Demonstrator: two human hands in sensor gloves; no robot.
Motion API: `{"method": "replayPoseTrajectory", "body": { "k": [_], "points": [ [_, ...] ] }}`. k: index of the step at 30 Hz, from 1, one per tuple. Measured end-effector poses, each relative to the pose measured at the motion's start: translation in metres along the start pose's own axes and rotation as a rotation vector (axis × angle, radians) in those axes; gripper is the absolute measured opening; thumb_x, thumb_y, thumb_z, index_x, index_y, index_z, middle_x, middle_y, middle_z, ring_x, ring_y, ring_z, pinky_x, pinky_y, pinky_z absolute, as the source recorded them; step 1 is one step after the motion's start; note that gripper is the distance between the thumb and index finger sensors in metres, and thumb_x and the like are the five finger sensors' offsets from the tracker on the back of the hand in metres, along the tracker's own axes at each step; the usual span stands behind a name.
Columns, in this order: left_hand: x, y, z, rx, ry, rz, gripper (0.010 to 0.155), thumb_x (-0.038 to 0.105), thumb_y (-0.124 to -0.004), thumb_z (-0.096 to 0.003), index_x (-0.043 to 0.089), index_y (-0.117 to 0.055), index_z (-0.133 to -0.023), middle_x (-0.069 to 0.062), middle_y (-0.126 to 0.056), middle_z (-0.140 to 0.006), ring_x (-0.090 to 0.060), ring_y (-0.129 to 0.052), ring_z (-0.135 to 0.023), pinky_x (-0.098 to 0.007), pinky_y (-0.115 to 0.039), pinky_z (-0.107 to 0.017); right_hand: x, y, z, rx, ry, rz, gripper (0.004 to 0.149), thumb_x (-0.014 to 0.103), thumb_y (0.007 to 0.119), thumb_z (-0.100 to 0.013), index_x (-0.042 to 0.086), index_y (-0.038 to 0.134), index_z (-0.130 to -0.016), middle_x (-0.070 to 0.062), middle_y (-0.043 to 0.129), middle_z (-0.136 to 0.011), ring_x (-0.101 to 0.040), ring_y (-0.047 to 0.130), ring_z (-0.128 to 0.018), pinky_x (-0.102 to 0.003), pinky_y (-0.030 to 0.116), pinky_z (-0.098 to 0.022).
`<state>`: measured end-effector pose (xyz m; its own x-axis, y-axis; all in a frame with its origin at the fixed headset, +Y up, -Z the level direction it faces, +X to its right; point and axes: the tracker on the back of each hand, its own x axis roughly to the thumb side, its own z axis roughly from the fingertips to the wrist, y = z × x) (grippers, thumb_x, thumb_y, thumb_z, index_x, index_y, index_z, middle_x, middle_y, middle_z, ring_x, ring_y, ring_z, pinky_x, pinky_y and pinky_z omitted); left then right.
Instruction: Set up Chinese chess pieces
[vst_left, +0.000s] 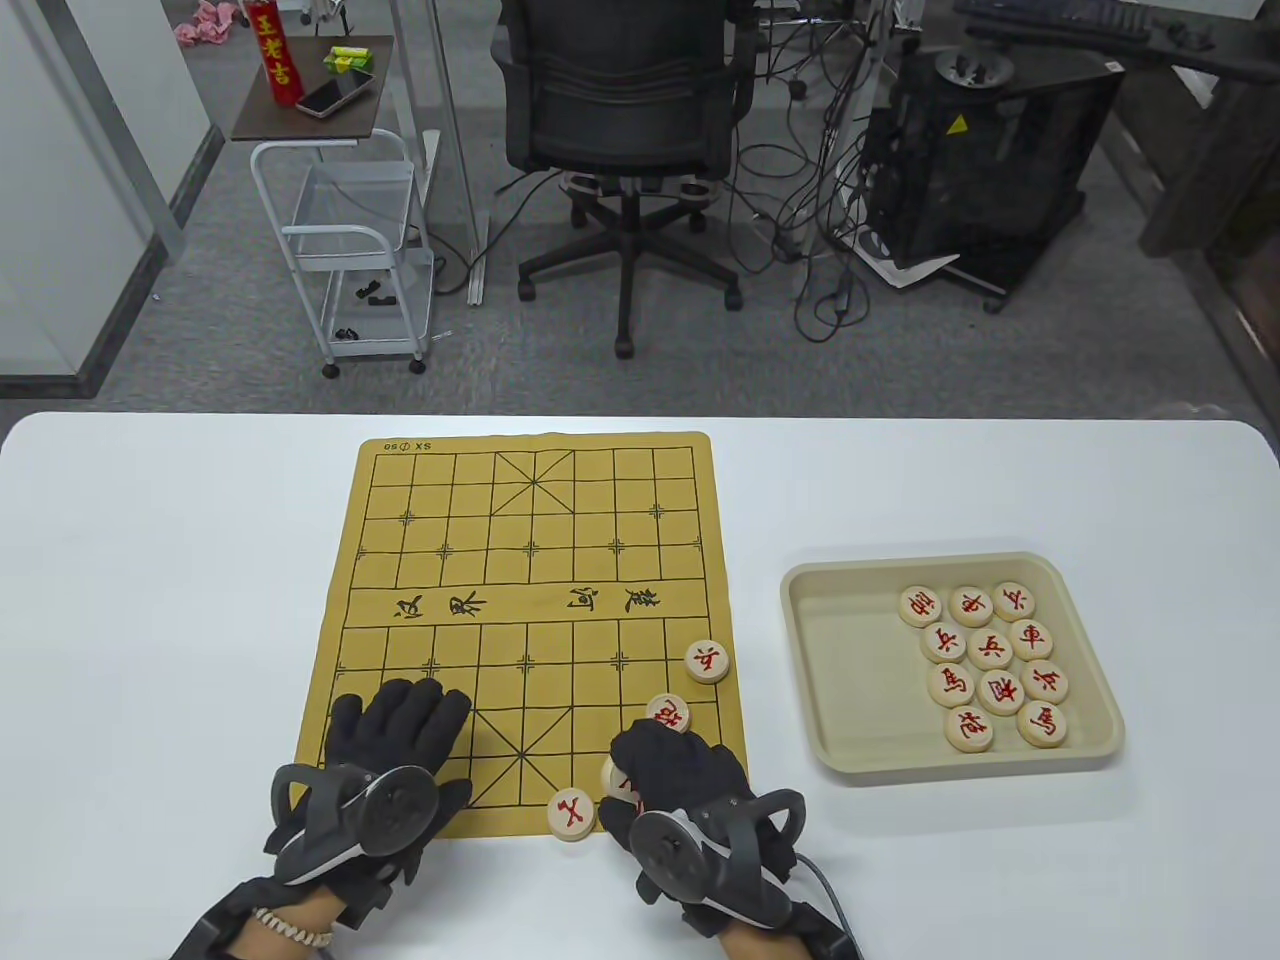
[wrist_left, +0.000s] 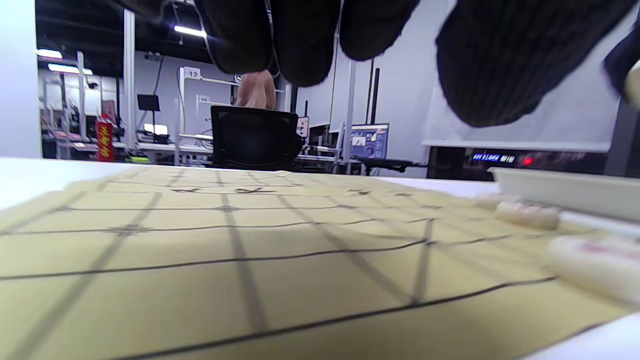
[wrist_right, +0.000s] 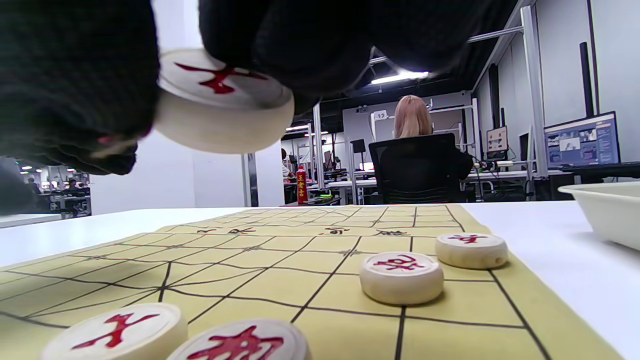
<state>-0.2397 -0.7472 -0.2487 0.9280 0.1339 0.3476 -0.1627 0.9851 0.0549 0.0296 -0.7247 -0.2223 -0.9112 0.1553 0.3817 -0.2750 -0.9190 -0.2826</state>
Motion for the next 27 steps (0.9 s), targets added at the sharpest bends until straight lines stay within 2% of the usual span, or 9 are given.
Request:
{"method": "replayPoseTrajectory", "body": {
  "k": [5,9,14,18,21,22,24,25,27],
  "points": [
    [0.037,0.004,-0.012,-0.05,-0.037,0.282,0.077,0.058,-0.084,-0.0368,0.026,-0.062,-0.104,-0.01,-0.081,-0.106,-0.04,-0.084,-0.099,-0.069,-0.054,-0.072,0.0,0.002,0.001,-0.007,-0.024,0.041,0.07,0.056,0.1,-0.03,0.03,0.073,-0.089,0.0,0.087,-0.092,-0.006,0.098,-0.058,-0.032,0.088,-0.046],
    [0.061,-0.001,-0.031,-0.116,0.015,0.503,0.078,0.057,-0.087,-0.035,0.025,-0.065,-0.102,-0.007,-0.089,-0.097,-0.037,-0.093,-0.089,-0.067,-0.059,-0.07,0.004,0.002,0.004,-0.015,-0.045,0.038,0.07,0.056,0.1,-0.03,0.03,0.073,-0.089,0.0,0.087,-0.092,-0.006,0.098,-0.058,-0.032,0.087,-0.047],
    [0.08,-0.009,-0.047,-0.129,0.056,0.629,0.072,0.05,-0.092,-0.0341,0.023,-0.071,-0.097,-0.001,-0.099,-0.081,-0.03,-0.104,-0.073,-0.064,-0.065,-0.066,0.011,0.001,0.007,-0.036,-0.063,0.066,0.071,0.057,0.1,-0.03,0.03,0.072,-0.09,0.0,0.087,-0.092,-0.006,0.098,-0.058,-0.032,0.088,-0.047],
    [0.083,-0.009,-0.049,-0.112,0.071,0.631,0.068,0.045,-0.094,-0.0342,0.022,-0.075,-0.095,-0.002,-0.101,-0.076,-0.031,-0.105,-0.068,-0.064,-0.067,-0.065,0.008,0.003,0.007,-0.04,-0.063,0.057,0.073,0.057,0.1,-0.03,0.03,0.071,-0.091,0.0,0.086,-0.092,-0.006,0.097,-0.059,-0.033,0.087,-0.048],
    [0.075,-0.008,-0.048,-0.113,0.1,0.625,0.068,0.043,-0.094,-0.0347,0.021,-0.073,-0.096,-0.002,-0.1,-0.077,-0.031,-0.104,-0.069,-0.064,-0.066,-0.065,0.002,0.006,0.007,-0.005,-0.087,-0.009,0.071,0.054,0.096,-0.035,0.031,0.067,-0.096,0.001,0.081,-0.098,-0.008,0.094,-0.069,-0.036,0.084,-0.055],
    [0.07,-0.006,-0.047,-0.105,0.112,0.617,0.068,0.043,-0.094,-0.0346,0.021,-0.073,-0.096,-0.002,-0.101,-0.077,-0.031,-0.104,-0.069,-0.064,-0.066,-0.065,-0.001,0.007,0.006,0.003,-0.086,-0.023,0.072,0.057,0.092,-0.037,0.031,0.065,-0.099,0.001,0.079,-0.1,-0.01,0.094,-0.072,-0.039,0.083,-0.059],
    [0.057,-0.001,-0.046,-0.088,0.138,0.575,0.068,0.042,-0.095,-0.0342,0.021,-0.074,-0.095,-0.002,-0.101,-0.077,-0.031,-0.104,-0.069,-0.064,-0.066,-0.066,-0.008,0.01,0.005,0.027,-0.064,-0.009,0.08,0.062,0.084,-0.04,0.027,0.059,-0.107,-0.003,0.073,-0.107,-0.016,0.091,-0.081,-0.046,0.079,-0.065],
    [0.049,0.002,-0.045,-0.085,0.158,0.533,0.068,0.042,-0.095,-0.0339,0.022,-0.075,-0.095,-0.002,-0.101,-0.077,-0.031,-0.104,-0.069,-0.064,-0.066,-0.066,-0.013,0.013,0.004,0.061,-0.038,0.017,0.082,0.064,0.082,-0.041,0.027,0.056,-0.11,-0.005,0.067,-0.112,-0.021,0.087,-0.09,-0.051,0.075,-0.069],
    [0.037,0.006,-0.043,-0.089,0.18,0.452,0.066,0.041,-0.096,-0.0332,0.023,-0.077,-0.093,-0.002,-0.101,-0.077,-0.031,-0.104,-0.069,-0.064,-0.066,-0.066,-0.02,0.019,0.003,0.115,0.01,0.073,0.086,0.066,0.079,-0.042,0.029,0.05,-0.113,-0.008,0.055,-0.119,-0.035,0.07,-0.108,-0.065,0.061,-0.076]
  ]
}}
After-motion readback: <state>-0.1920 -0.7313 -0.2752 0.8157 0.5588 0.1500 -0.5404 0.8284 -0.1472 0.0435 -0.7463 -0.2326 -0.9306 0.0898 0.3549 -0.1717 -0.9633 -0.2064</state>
